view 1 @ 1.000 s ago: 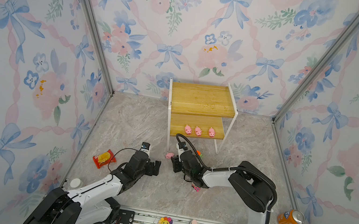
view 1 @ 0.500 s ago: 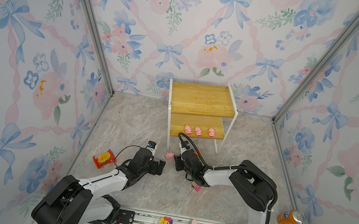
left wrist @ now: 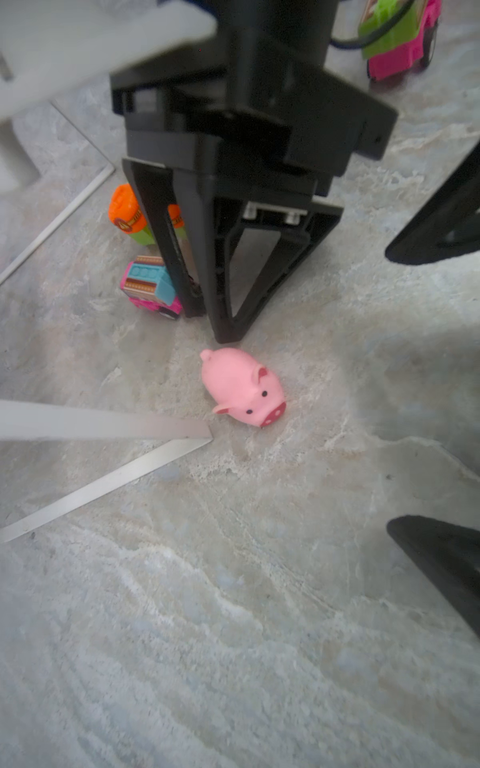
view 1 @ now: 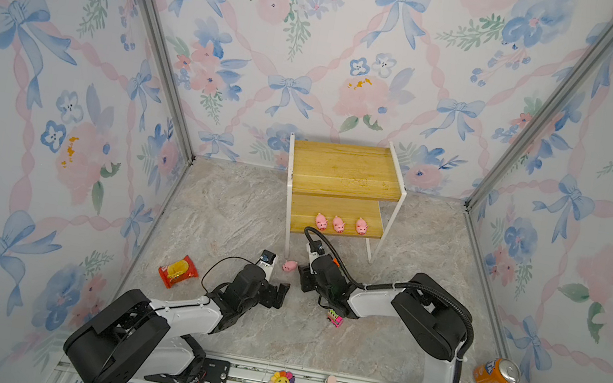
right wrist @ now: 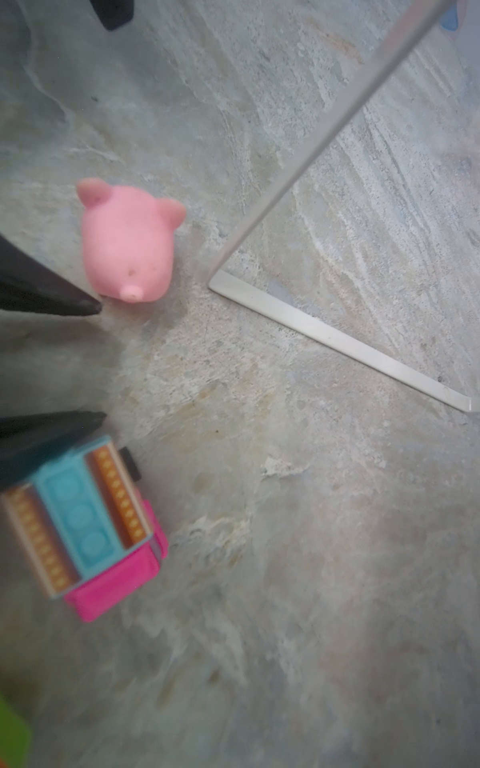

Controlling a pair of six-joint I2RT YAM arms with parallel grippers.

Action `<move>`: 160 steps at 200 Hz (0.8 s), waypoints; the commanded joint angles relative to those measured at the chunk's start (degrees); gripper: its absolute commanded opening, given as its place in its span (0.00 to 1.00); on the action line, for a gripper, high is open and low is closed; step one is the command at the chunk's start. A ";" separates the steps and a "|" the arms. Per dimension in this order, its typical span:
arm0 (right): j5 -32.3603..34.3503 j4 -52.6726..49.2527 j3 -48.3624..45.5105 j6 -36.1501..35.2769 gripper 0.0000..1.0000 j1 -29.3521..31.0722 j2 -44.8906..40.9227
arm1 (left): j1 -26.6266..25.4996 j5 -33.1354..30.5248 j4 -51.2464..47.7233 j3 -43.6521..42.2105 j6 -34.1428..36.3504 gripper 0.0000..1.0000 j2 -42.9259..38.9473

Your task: Place and organize the plastic toys onto the shelf

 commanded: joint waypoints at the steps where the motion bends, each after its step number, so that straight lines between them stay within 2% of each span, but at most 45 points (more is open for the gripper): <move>1: -2.30 1.14 -2.05 -1.79 0.41 -1.19 -0.48 | -0.88 -3.93 5.36 -1.02 1.07 0.95 1.42; 70: -5.66 1.87 -3.04 -4.32 0.43 -2.99 -0.25 | -3.62 -10.22 16.46 -1.85 2.69 0.92 10.26; 160: -7.88 2.39 -3.17 -7.12 0.44 -3.85 1.27 | -4.77 -9.58 30.47 -1.59 5.66 0.87 21.63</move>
